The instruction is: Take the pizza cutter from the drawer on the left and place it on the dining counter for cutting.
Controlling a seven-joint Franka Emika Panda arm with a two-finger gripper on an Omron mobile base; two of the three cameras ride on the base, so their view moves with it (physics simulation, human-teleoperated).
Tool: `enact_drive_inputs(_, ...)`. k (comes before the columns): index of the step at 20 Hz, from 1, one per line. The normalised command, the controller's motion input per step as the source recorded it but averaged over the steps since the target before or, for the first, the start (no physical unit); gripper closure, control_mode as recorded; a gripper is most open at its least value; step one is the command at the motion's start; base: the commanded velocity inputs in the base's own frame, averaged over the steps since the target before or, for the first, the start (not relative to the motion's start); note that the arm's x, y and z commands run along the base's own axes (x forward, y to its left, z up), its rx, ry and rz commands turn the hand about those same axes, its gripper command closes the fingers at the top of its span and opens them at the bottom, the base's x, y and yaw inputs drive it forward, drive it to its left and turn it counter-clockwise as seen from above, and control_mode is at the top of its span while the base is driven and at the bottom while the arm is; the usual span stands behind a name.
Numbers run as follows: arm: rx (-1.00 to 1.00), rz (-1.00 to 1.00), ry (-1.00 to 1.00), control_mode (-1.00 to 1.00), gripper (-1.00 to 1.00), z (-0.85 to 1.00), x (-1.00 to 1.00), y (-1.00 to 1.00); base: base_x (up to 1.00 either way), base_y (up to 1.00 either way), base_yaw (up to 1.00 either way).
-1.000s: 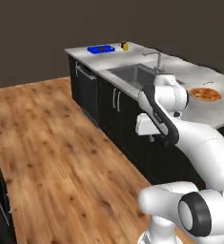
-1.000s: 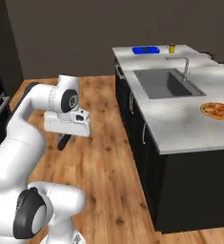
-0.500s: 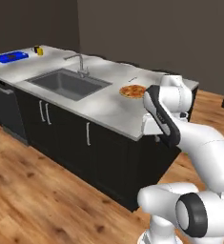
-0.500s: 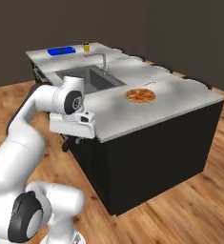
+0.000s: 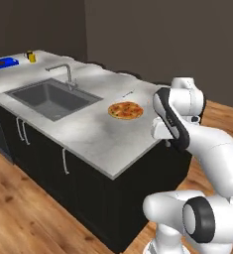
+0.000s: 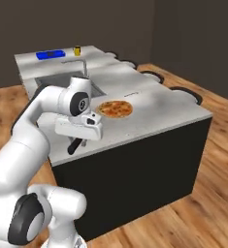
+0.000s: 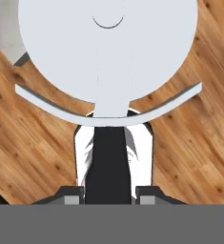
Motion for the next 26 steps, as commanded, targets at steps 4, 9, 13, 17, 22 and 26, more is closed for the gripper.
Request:
enact_drive_inputs(4,0.0,0.0,0.0,1.0,1.0,0.0,0.0,0.0,0.78,-0.98,0.34)
enact_drive_inputs(9,0.0,0.0,0.0,1.0,1.0,0.0,0.0,0.0,0.57,-0.89,0.51)
enact_drive_inputs(13,0.0,0.0,0.0,1.0,1.0,0.0,0.0,0.0,0.44,-0.91,0.53)
enact_drive_inputs(17,0.0,0.0,0.0,1.0,1.0,0.0,0.0,0.0,0.28,-1.0,0.49)
enact_drive_inputs(22,0.0,0.0,0.0,1.0,1.0,0.0,0.0,0.0,0.39,-0.81,0.27)
enact_drive_inputs(26,0.0,0.0,0.0,1.0,1.0,0.0,0.0,0.0,0.54,-0.4,0.13)
